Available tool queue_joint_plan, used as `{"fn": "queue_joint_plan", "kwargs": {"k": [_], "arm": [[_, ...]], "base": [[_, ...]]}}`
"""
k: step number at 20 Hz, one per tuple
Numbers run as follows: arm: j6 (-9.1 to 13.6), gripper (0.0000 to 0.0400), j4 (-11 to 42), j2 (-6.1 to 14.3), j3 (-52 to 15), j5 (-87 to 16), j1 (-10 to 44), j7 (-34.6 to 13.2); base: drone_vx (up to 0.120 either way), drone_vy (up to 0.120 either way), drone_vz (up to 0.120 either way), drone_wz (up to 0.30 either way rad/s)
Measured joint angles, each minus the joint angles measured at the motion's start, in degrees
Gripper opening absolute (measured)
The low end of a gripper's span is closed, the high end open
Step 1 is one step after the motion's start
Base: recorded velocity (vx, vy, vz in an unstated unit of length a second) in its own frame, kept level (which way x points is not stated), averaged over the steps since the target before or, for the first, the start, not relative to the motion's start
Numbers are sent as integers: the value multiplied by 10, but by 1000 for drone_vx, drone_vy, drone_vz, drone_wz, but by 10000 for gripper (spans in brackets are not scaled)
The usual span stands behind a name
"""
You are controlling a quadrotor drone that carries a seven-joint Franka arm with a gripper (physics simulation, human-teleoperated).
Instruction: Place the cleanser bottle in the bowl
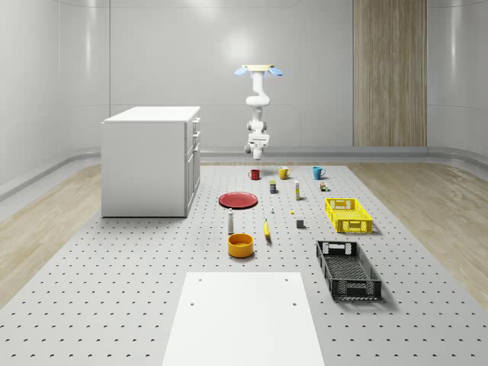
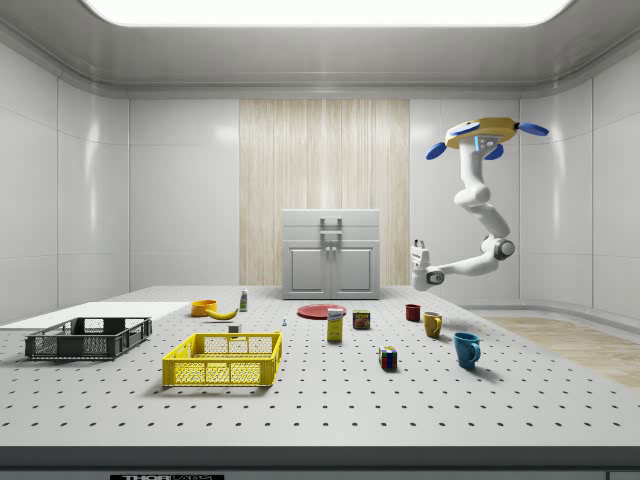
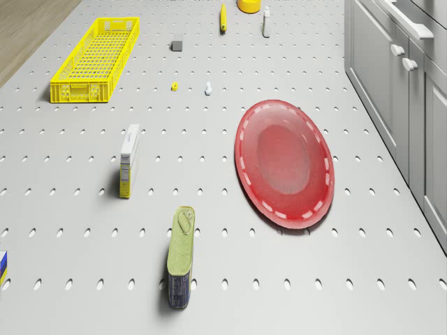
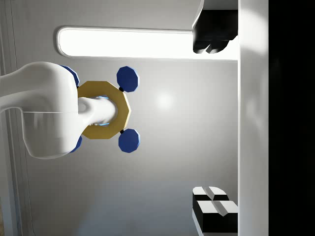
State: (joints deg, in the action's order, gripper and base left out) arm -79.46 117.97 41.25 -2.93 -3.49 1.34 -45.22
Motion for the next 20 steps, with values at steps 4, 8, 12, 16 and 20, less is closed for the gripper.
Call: {"fn": "queue_joint_plan", "kwargs": {"k": [4, 8, 12, 16, 20], "arm": [[-2, 400, 4, 2, -25, -36, 8, -5], [-5, 400, 15, 5, -74, -104, 23, -14], [-12, 400, 50, 14, -162, -232, 52, -34], [-22, 400, 142, 35, -296, -440, 103, -76], [-17, 400, 290, 68, -438, -699, 188, -158]], "base": [[120, -120, 0, 0], [120, -120, 0, 0], [120, -20, 0, 0], [120, 0, 0, 0], [120, 0, 0, 0]]}}
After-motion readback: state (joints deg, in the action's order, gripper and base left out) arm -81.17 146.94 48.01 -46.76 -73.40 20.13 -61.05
